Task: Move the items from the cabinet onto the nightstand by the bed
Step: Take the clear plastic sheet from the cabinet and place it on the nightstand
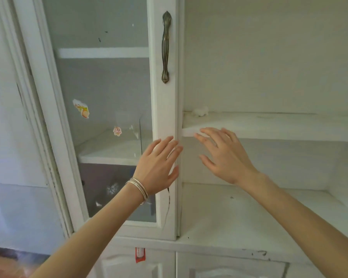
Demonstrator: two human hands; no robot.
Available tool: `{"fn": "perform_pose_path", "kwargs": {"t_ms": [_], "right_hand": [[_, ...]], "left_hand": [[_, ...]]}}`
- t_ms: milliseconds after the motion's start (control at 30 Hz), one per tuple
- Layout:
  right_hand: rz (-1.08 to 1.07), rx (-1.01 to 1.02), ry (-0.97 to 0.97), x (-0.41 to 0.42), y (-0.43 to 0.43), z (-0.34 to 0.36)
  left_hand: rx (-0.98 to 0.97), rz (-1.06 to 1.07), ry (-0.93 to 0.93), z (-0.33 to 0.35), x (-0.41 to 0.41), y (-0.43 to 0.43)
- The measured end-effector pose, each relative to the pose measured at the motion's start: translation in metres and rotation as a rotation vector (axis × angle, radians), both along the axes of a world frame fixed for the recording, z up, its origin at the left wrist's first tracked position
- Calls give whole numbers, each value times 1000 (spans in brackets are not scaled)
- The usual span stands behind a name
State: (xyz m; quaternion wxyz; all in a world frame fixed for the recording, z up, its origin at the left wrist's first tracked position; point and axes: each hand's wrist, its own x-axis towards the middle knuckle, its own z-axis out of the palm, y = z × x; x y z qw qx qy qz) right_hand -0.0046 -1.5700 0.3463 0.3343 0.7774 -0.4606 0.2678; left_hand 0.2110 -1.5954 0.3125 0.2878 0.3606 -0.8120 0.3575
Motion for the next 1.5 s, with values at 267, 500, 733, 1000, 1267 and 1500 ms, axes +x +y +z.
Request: {"fn": "perform_pose_path", "kwargs": {"t_ms": [267,500,733,1000,1267,1500], "right_hand": [[-78,60,-6,-8,-40,-1],[-92,-9,-38,-1,-46,-10],[-72,43,-13,-10,-47,-8],[-64,54,3,-11,-46,-10],[-16,46,45,-12,-42,-7],[166,-29,52,14,-3,-17]], "left_hand": [[-49,120,-183,13,-1,-28],[-169,269,-450,28,2,-28],[-211,231,-485,40,2,-18],[-263,78,-390,38,-2,1],[-249,53,-379,44,8,38],[-281,27,-341,37,39,83]]}}
